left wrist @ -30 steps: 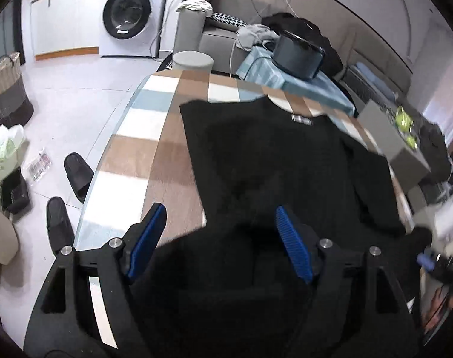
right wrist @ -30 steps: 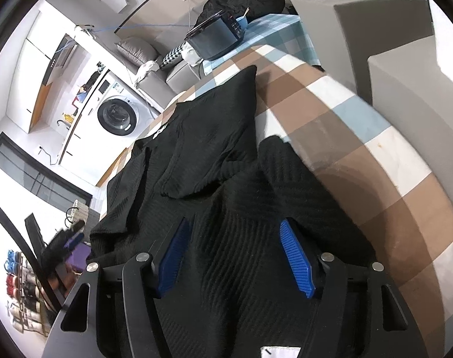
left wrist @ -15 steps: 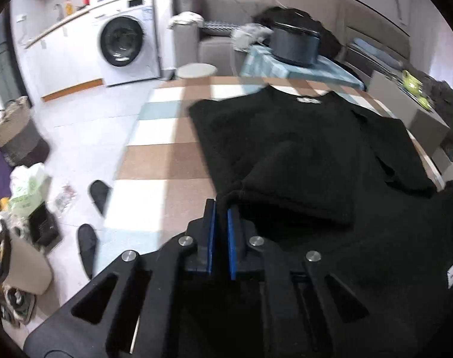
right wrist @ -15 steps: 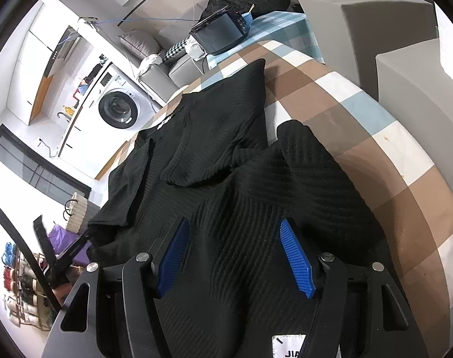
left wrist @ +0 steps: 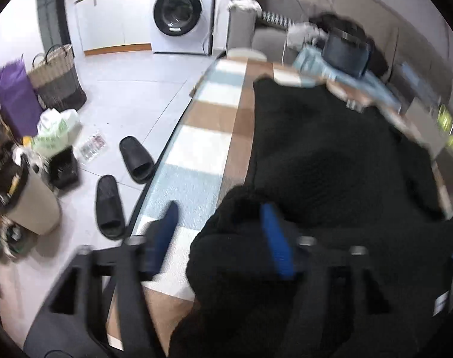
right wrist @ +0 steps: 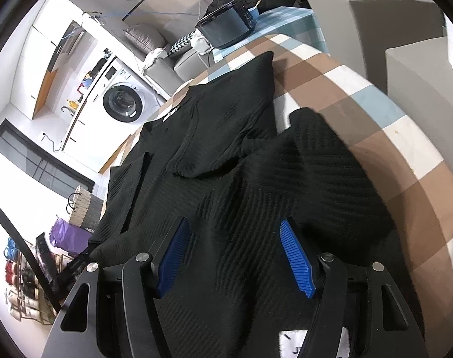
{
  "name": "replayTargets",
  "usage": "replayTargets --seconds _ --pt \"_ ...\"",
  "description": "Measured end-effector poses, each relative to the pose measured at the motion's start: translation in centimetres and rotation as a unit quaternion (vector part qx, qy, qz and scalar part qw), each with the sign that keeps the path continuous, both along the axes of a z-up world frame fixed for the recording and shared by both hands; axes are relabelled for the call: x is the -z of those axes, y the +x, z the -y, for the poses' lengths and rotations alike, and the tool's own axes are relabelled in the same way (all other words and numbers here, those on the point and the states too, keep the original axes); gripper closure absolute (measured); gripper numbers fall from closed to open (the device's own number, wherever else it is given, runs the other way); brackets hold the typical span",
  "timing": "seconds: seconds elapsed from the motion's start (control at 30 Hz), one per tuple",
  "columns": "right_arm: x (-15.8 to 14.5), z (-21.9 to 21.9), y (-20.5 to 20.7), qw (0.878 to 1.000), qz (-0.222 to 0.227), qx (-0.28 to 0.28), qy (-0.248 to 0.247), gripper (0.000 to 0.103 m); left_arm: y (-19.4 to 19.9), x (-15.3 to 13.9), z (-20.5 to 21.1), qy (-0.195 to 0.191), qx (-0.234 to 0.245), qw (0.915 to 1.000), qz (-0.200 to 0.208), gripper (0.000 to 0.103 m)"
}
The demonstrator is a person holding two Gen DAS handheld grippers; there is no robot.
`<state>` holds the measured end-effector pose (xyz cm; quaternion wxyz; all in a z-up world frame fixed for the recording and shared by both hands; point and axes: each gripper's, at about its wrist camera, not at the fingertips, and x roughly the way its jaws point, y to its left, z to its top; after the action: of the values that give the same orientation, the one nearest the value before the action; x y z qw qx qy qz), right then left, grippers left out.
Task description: Fold small clothes
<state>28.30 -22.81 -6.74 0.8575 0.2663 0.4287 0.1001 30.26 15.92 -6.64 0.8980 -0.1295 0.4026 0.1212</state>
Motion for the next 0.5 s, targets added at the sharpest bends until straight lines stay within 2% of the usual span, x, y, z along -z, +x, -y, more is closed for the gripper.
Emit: replayTargets --seconds 0.07,0.1,0.27,0.33,0.4,0.5 --pt "0.1 0.4 -0.1 1.000 -0.001 0.005 0.000 0.038 -1.1 -1.2 -0.2 -0.022 -0.005 0.9993 0.031 0.038" --pt "0.2 0.5 -0.2 1.000 -0.002 0.006 0.000 0.038 -1.1 -1.5 -0.2 -0.026 -0.005 0.9990 0.035 0.035" --pt "-0.1 1.0 -0.9 1.000 -0.002 0.002 -0.016 0.038 -2.0 -2.8 0.7 -0.034 0.011 0.9982 0.048 0.035" --pt "-0.8 1.7 -1.9 1.000 0.012 0.006 -0.026 0.038 -2.9 -3.2 0.8 -0.044 0.018 0.9972 0.059 0.034" --pt "-1.5 3.2 -3.2 0.999 0.031 0.017 -0.025 0.038 -4.2 -3.7 0.8 -0.048 0.017 0.9967 0.063 0.027" --pt "-1.6 5.1 -4.3 0.998 0.030 0.025 -0.048 0.034 -6.6 -3.7 0.4 -0.053 0.008 0.9964 0.065 0.022"
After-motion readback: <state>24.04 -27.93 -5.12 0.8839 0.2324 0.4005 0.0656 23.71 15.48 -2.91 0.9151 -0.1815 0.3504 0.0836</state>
